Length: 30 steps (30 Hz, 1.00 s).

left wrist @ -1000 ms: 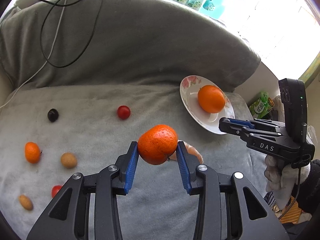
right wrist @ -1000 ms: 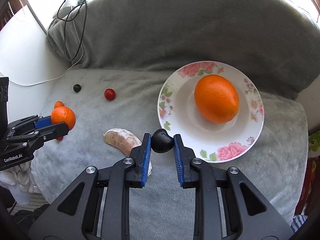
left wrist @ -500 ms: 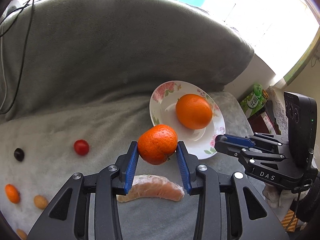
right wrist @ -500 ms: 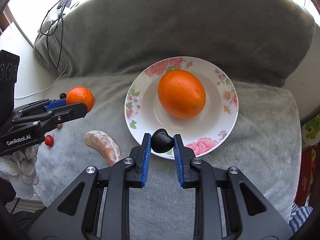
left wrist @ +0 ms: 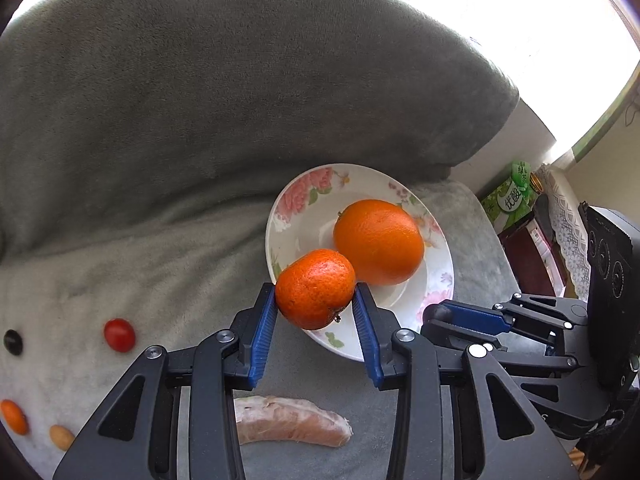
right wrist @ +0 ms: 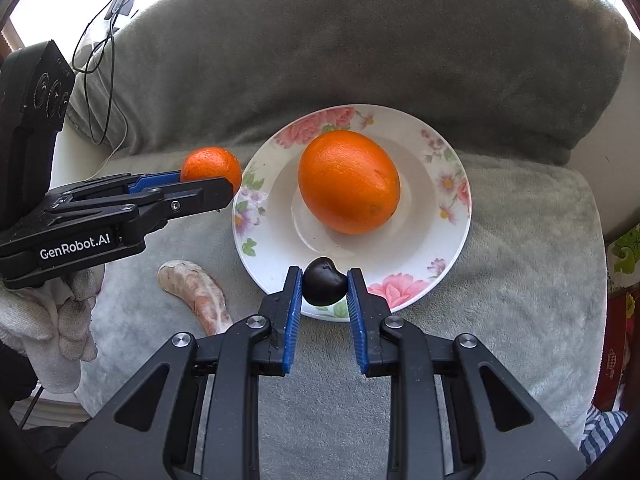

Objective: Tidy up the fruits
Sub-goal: 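Carry the mandarin and dark berry into the floral bowl and release both, then withdraw both grippers from the bowl toward the remaining fruits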

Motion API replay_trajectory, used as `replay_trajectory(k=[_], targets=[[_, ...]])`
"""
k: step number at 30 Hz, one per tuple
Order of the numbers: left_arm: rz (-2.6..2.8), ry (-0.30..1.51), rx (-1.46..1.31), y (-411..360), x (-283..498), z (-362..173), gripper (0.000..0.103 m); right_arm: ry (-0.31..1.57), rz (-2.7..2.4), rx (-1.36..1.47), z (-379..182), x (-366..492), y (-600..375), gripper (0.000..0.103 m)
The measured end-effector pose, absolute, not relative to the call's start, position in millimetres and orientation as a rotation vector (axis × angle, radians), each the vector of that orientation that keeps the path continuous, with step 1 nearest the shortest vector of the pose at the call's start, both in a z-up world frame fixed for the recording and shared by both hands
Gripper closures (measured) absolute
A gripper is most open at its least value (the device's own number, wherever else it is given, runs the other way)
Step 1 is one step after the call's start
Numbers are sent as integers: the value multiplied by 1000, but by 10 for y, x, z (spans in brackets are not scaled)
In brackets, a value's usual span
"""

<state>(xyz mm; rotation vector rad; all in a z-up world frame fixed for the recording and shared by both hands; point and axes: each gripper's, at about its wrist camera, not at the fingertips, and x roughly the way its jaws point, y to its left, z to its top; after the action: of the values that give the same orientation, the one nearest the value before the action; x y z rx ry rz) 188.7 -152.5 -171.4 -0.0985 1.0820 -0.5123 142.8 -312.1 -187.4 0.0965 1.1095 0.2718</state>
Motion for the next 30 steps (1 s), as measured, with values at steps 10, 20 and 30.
replay_trajectory(k=[10, 20, 30], targets=[[-499, 1091, -85, -1599, 1938, -1726, 66, 1103, 272, 88, -1875, 1460, -3124, 79], [-473, 1075, -94, -1584, 1956, -1664, 45, 1070, 268, 85, -1813, 1425, -3105, 30], [-445, 1072, -117, -1503, 1910, -1576, 31, 1064, 267, 74, -1751, 1396, -3063, 20]])
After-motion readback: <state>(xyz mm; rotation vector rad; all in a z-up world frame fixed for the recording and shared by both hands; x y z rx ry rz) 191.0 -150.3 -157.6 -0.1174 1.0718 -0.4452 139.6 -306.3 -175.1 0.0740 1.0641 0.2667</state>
